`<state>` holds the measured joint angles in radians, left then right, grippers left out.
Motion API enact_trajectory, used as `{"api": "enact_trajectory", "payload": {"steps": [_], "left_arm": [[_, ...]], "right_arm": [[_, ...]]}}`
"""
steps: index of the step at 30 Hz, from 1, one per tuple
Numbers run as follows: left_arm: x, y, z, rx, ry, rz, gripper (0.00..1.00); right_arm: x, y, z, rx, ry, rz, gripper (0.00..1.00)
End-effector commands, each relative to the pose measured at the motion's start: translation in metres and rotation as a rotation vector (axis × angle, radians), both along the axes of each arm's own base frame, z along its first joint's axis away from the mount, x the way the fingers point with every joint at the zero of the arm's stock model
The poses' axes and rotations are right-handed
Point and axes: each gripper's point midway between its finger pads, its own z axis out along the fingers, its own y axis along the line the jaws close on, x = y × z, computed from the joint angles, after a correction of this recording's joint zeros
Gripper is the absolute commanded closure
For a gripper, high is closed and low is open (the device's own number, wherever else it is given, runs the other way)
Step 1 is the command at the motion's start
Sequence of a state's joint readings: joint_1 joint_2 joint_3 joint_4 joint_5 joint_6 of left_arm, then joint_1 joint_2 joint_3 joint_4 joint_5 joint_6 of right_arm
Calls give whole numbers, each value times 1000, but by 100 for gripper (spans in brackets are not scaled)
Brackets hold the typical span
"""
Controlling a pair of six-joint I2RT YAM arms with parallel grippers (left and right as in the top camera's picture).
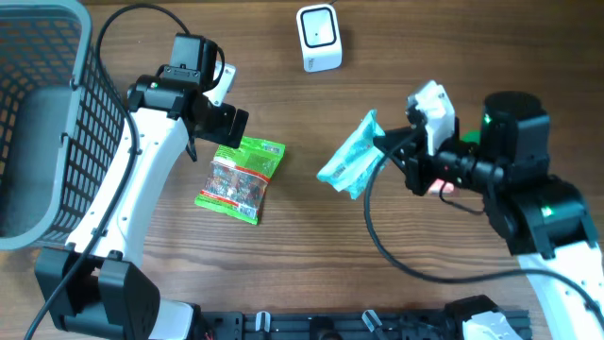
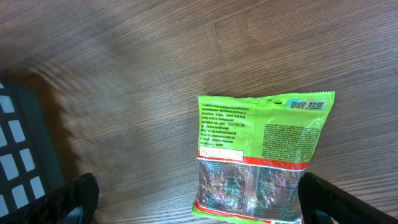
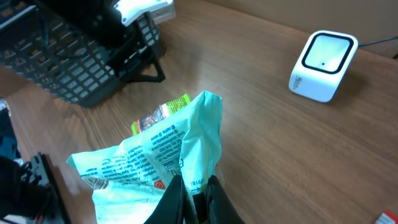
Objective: Scan the item barcode
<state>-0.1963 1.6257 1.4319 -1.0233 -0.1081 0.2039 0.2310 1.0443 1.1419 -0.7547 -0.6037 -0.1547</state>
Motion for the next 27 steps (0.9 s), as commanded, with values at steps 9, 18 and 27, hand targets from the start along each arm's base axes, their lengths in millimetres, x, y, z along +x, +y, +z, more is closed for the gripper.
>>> {"api": "enact_trajectory", "payload": {"steps": [9,18,27], "left_arm": [[3,0,5,8,-18,-8,0],[3,0,5,8,-18,-8,0],[3,0,5,8,-18,-8,0]], "right_arm": [[43,-25,-158,-122,459,-323,96],[75,-21,-280,-232,613,-301,70],[98,-6,-198,-171,520,-271,50]]}}
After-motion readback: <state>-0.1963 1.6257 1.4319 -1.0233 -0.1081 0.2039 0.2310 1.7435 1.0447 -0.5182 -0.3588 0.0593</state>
